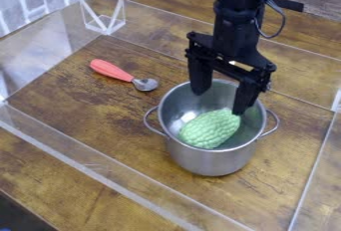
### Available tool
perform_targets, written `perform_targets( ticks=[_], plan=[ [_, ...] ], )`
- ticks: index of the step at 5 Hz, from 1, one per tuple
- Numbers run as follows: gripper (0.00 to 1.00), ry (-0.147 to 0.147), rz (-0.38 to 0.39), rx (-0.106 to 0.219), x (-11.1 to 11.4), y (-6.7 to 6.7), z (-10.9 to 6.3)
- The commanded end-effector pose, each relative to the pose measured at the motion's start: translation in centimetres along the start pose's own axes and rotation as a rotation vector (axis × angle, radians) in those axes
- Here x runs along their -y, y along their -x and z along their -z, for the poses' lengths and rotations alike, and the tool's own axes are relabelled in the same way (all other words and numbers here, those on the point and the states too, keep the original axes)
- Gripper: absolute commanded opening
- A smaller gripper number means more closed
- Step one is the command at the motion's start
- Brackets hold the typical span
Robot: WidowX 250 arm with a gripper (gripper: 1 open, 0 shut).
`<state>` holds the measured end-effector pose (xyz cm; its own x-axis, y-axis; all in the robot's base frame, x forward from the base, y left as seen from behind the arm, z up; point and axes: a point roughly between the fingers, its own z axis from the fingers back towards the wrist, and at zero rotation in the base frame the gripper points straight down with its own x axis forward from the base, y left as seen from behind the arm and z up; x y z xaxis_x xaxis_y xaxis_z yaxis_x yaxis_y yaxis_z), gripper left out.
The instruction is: Put the green object in the silver pot
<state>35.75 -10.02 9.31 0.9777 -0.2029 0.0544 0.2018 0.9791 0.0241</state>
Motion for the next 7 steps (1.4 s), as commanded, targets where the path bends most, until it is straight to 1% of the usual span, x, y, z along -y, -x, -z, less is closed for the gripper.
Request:
perform_targets(
  ticks=[1, 4, 5, 6, 7],
  plan=[
    [1.00, 0.004, -0.033, 0.040, -0.7, -0.5, -1.0],
    [1.00, 0.011, -0.019, -0.006, -0.5, 0.6, -1.9],
    [1.00, 0.013, -0.014, -0.018, -0.1, 1.4, -0.8],
    [1.00, 0.015, -0.009, -0.023, 0.3, 2.1, 0.2],
    [0.00, 0.016, -0.037, -0.025, 0.0, 2.3, 0.1]
  ],
)
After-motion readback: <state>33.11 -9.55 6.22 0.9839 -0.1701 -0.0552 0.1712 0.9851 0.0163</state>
